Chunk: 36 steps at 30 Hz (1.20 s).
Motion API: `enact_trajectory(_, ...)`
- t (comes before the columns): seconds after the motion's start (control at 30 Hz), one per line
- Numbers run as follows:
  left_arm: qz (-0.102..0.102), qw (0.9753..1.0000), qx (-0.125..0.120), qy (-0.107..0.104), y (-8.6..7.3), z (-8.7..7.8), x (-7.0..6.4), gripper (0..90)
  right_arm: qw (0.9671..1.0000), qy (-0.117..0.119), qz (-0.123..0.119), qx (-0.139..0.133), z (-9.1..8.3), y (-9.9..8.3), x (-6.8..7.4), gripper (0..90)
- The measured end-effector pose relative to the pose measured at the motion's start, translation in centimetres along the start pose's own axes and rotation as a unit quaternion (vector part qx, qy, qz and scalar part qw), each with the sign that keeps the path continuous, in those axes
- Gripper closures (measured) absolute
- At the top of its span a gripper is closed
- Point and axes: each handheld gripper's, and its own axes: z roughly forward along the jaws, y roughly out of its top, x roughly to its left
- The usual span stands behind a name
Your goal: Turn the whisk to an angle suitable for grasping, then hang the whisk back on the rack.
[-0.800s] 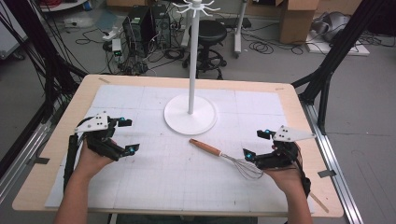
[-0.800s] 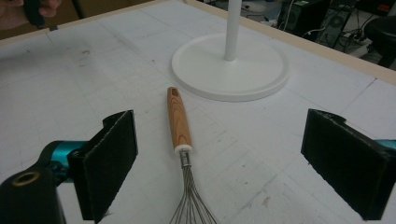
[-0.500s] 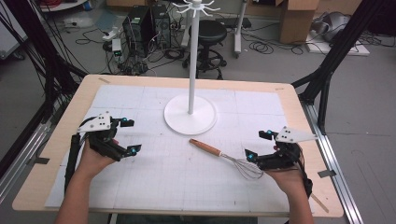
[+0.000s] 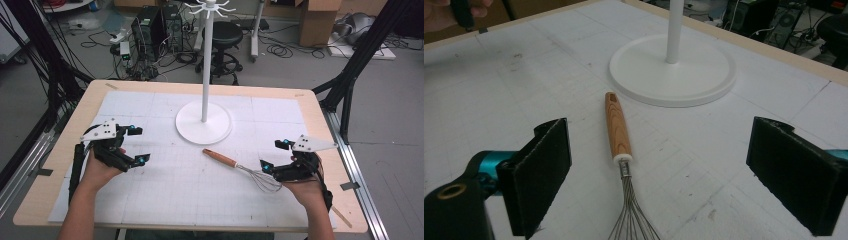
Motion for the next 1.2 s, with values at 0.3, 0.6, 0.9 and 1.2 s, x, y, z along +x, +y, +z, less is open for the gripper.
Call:
enact_trajectory(0.3, -0.002, 1.0000, -0.005, 0.002, 0.0, -0.3, 0.1, 1.7, 1.0000, 0.005, 0.004, 0.004, 0.6, 0.2, 0.1, 9.9)
enact_trajectory(0.6, -0.004, 1.0000, -0.006, 0.003, 0.0, -0.2, 0.2, 1.7, 0.9999, 0.013, 0.002, 0.010, 1.0, 0.8, 0.3, 10.0)
enact_trajectory(0.9, -0.001, 0.9999, -0.011, 0.002, 0.2, -0.2, 0.2, 1.7, 0.9993, 0.019, -0.003, 0.031, 2.4, 2.5, 0.3, 10.2)
enact_trajectory(1.2, 0.000, 1.0000, -0.009, 0.002, 0.2, 0.0, 0.3, 1.7, 0.9980, 0.026, -0.004, 0.057, 4.1, 3.6, 0.0, 10.2)
